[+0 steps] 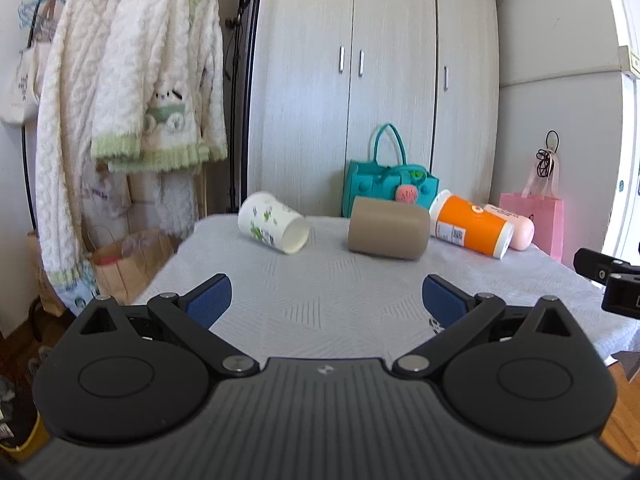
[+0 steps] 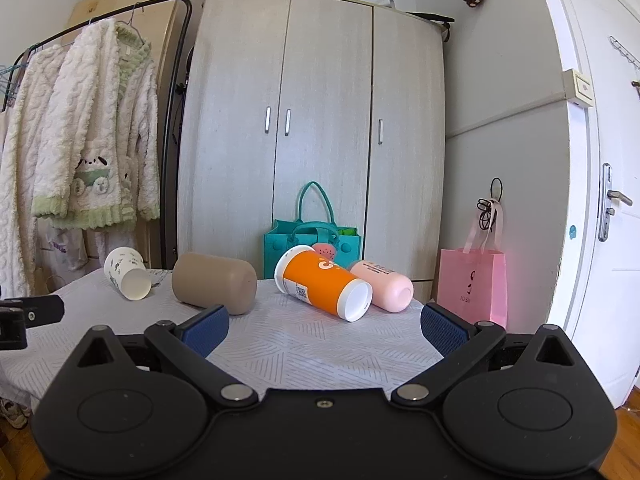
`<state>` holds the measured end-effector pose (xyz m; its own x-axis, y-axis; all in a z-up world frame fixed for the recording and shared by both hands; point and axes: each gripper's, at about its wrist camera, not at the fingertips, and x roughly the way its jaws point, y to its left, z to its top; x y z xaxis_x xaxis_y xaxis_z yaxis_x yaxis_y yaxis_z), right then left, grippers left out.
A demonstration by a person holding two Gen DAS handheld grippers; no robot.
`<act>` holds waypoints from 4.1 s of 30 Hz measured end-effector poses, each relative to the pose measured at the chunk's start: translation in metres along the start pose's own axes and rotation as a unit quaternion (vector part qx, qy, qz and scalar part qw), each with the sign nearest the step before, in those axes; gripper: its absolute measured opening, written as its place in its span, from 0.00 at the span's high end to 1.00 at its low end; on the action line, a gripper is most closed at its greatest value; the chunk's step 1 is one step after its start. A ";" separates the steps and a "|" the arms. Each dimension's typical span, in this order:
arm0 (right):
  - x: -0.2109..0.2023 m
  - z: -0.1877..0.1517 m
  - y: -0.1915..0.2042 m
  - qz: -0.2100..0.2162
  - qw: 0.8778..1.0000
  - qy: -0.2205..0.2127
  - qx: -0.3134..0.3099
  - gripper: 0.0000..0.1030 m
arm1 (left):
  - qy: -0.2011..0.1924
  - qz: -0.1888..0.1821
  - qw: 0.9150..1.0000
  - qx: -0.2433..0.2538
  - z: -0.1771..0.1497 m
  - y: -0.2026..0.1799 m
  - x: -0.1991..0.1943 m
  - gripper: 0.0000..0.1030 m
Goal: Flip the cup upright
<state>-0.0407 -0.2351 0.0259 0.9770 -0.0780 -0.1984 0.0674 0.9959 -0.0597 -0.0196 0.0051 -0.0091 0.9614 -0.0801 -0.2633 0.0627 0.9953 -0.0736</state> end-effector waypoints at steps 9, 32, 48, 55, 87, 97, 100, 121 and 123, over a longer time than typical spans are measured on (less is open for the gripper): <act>0.003 0.001 0.002 -0.003 1.000 0.002 -0.004 0.00 | 0.005 0.008 1.000 -0.002 -0.002 0.002 0.001 0.00; -0.008 0.004 0.003 0.002 1.000 0.007 -0.011 0.00 | 0.022 0.025 0.999 0.006 0.000 0.001 0.001 0.00; -0.011 0.031 -0.019 0.137 0.990 -0.021 -0.030 0.00 | 0.139 -0.003 0.990 0.012 0.035 0.007 0.034 0.00; 0.027 0.066 -0.009 0.257 0.957 0.062 -0.117 0.00 | 0.195 0.001 0.980 -0.027 0.059 0.012 0.067 0.00; 0.208 0.071 0.066 0.334 0.876 0.104 -0.333 0.02 | 0.237 -0.106 0.958 -0.123 0.080 0.017 0.188 0.00; 0.254 0.078 0.077 0.354 0.854 0.148 -0.351 0.05 | 0.235 -0.115 0.955 -0.142 0.074 0.034 0.201 0.00; 0.257 0.076 0.079 0.364 0.850 0.145 -0.353 0.05 | 0.228 -0.115 0.955 -0.151 0.072 0.041 0.201 0.00; 0.287 0.061 0.094 0.361 0.833 0.190 -0.375 0.17 | 0.227 -0.129 0.950 -0.169 0.057 0.044 0.209 0.00; 0.285 0.062 0.093 0.359 0.838 0.195 -0.362 0.17 | 0.228 -0.131 0.950 -0.170 0.057 0.045 0.208 0.00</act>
<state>0.2565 -0.1615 0.0242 0.5637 0.3794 -0.7336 -0.7871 0.5161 -0.3378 0.1984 0.0364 -0.0123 0.7033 -0.4148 -0.5773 0.1185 0.8691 -0.4802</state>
